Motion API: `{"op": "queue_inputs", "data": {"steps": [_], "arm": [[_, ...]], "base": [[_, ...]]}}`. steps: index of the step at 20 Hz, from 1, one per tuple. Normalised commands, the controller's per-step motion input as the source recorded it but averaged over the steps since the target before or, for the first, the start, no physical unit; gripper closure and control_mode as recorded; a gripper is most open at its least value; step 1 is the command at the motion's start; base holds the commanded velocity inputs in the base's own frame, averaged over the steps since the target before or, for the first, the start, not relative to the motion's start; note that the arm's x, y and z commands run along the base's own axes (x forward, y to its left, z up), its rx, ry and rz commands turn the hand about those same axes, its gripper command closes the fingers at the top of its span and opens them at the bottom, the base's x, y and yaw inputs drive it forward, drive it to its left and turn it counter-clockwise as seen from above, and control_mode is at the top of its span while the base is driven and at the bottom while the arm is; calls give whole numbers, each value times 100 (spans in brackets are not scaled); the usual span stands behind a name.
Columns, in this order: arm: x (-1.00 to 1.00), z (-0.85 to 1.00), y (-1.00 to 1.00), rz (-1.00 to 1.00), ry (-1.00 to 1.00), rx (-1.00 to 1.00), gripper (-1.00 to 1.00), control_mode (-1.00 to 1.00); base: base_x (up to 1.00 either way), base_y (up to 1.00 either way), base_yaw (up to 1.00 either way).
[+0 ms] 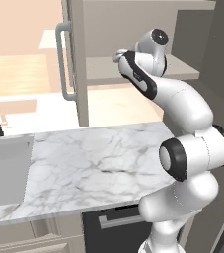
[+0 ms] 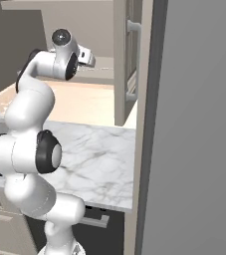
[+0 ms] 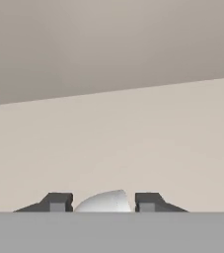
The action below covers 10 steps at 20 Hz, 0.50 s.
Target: Open the cabinet and move the ladle to the pot. Then close the cabinet.
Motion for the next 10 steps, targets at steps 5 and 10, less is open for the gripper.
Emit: {"op": "queue_inputs", "data": {"steps": [5,10], "arm": [[-9,-7,0,0,0,-1,100,-100],[-44,0,0,0,0,0,100,-100]], "base": [[0,0,0],[0,0,0]]}}
